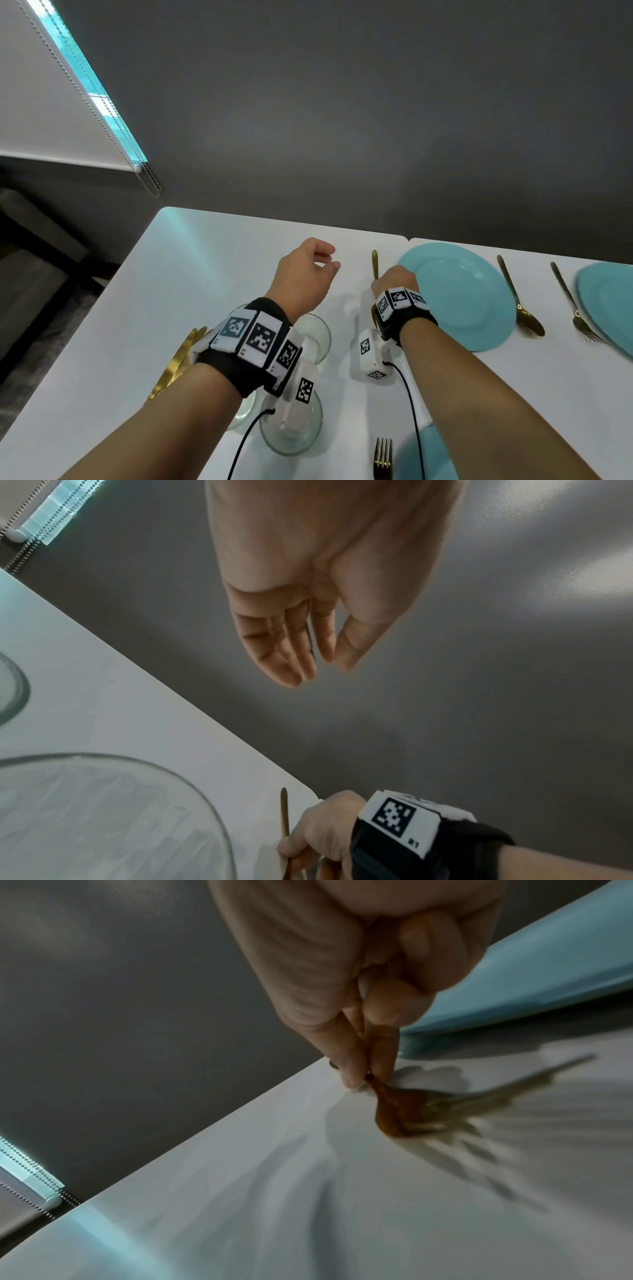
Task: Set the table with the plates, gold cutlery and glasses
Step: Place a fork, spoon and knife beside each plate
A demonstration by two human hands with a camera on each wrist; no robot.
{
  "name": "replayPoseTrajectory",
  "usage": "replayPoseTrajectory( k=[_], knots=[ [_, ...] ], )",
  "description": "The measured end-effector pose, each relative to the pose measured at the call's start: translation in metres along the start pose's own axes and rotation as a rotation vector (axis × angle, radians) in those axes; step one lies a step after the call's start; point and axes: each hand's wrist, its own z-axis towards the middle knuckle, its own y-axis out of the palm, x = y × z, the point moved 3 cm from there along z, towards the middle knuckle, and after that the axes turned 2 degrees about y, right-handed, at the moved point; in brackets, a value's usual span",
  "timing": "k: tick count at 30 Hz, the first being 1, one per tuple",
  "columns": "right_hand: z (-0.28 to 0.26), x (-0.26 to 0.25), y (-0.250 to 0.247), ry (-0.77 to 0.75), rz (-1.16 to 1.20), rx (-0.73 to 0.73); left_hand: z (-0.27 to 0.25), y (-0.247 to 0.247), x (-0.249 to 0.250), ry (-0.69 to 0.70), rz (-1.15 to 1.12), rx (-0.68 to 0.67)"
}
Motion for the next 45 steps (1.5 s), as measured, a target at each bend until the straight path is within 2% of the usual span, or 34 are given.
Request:
replayPoseTrajectory(
  k=[14,30,39,45],
  knots=[
    [0.013,-0.010,-0.008,-0.068,-0.063,0.138,0.005,-0.001,-0.009,-0.026,-0.007,0.012],
    [0.015,-0.005,-0.013,-0.099,-0.068,0.163,-0.002,-0.005,-0.014,-0.028,-0.029,0.050],
    [-0.017,-0.022,-0.046,-0.185,-0.164,0.170,-0.018,-0.016,-0.006,-0.001,-0.039,0.091],
    [-0.058,-0.035,-0.069,-0.260,-0.358,0.108,-0.049,-0.059,-0.023,-0.052,-0.084,0.228]
  ],
)
